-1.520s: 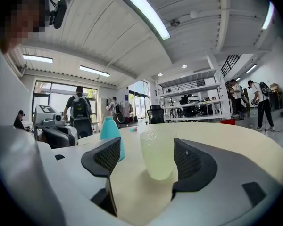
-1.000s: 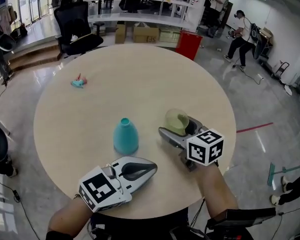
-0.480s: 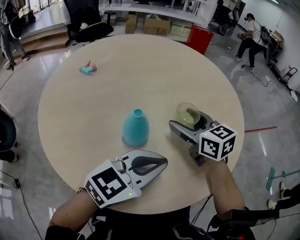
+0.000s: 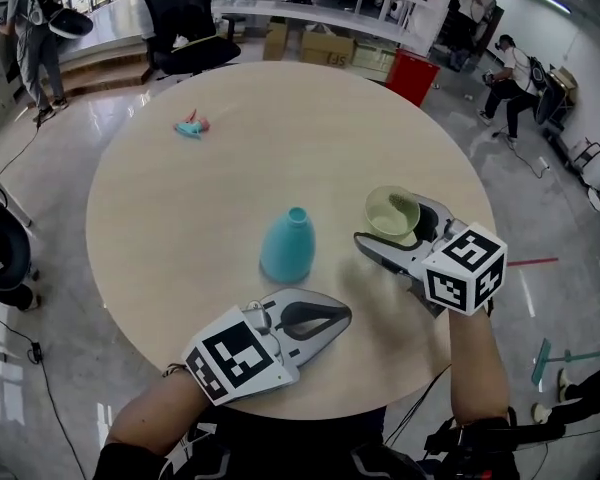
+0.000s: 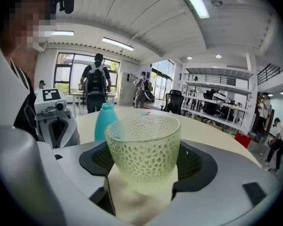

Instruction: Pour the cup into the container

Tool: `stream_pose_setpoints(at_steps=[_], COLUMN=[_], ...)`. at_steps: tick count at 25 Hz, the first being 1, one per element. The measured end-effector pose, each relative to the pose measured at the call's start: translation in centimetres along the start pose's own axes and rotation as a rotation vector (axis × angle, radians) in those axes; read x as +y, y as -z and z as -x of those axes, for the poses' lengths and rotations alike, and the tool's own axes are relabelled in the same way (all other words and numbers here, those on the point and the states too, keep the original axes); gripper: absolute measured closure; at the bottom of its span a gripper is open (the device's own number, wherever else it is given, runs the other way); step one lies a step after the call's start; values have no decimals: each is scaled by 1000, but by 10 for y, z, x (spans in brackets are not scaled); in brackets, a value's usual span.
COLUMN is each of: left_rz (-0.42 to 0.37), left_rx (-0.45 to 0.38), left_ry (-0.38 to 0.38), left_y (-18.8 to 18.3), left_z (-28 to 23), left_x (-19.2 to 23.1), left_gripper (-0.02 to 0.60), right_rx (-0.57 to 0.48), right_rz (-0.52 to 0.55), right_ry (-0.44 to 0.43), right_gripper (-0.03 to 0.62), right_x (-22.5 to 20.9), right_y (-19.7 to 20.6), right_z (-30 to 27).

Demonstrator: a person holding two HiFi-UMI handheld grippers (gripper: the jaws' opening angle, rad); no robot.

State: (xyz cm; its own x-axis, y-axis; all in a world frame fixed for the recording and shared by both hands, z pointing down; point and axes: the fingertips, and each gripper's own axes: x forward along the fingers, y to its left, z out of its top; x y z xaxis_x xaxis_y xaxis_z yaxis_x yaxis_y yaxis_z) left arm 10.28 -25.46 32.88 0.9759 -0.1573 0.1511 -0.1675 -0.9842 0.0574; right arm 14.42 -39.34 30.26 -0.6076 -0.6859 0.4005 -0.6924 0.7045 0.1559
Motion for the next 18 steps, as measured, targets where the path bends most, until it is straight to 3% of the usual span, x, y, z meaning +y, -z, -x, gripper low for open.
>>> stream_pose_setpoints(at_steps=[7,18], left_rz=[-6,-3], left_rx=[3,2], left_ry=[51,27], left_y=[3,3], left_z=[7,12], left_x=[-8,-7], left_gripper=[583,582], right_rx=[64,209], right_rz=[160,413], right_ry=[-33,-27], right_gripper=[217,217], right_x=[18,35], right_y=[-31,-52], right_z=[-6,-17])
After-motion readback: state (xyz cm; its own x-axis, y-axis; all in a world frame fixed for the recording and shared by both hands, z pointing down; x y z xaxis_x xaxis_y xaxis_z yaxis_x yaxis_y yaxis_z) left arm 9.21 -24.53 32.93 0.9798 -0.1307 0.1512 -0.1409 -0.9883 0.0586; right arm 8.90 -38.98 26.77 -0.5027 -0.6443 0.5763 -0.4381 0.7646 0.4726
